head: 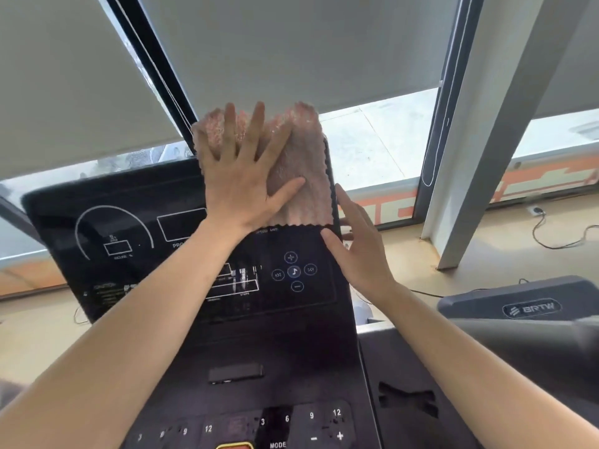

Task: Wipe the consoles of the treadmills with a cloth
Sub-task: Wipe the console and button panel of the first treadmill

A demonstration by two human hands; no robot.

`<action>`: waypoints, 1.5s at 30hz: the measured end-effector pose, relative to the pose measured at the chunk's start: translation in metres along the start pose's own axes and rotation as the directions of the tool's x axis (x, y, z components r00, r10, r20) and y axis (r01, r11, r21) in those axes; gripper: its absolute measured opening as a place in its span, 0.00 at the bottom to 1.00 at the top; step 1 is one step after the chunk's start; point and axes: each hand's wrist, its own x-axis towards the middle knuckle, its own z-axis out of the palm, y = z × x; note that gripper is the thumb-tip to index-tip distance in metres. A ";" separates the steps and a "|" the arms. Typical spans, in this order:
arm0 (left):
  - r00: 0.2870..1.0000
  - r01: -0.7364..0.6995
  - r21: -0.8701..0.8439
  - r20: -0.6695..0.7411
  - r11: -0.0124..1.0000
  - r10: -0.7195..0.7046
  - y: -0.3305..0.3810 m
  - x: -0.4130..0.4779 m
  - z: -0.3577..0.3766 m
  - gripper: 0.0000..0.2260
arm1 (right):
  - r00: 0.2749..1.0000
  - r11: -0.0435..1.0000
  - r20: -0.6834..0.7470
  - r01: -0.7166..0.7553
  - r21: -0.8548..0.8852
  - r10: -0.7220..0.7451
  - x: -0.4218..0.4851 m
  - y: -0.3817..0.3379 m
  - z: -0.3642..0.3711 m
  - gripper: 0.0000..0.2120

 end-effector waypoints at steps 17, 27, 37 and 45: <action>0.989 0.008 -0.133 0.145 0.991 0.012 0.052 -0.151 0.043 0.31 | 0.999 0.991 0.035 -0.023 -0.130 0.028 -0.002 0.001 0.003 0.31; 0.963 -0.025 -0.231 0.255 0.973 0.085 0.056 -0.221 0.061 0.36 | 0.993 0.941 -0.072 -0.112 -0.318 0.093 -0.006 -0.013 0.012 0.32; 0.996 0.020 -0.389 0.093 0.921 0.017 0.030 -0.185 0.050 0.44 | 0.937 0.753 -0.110 0.192 -0.630 -0.331 0.011 -0.057 0.018 0.25; 0.989 0.150 -0.160 0.030 0.976 -0.147 -0.006 -0.116 0.032 0.42 | 0.869 0.466 0.218 0.432 -0.772 -0.444 0.078 -0.095 0.021 0.26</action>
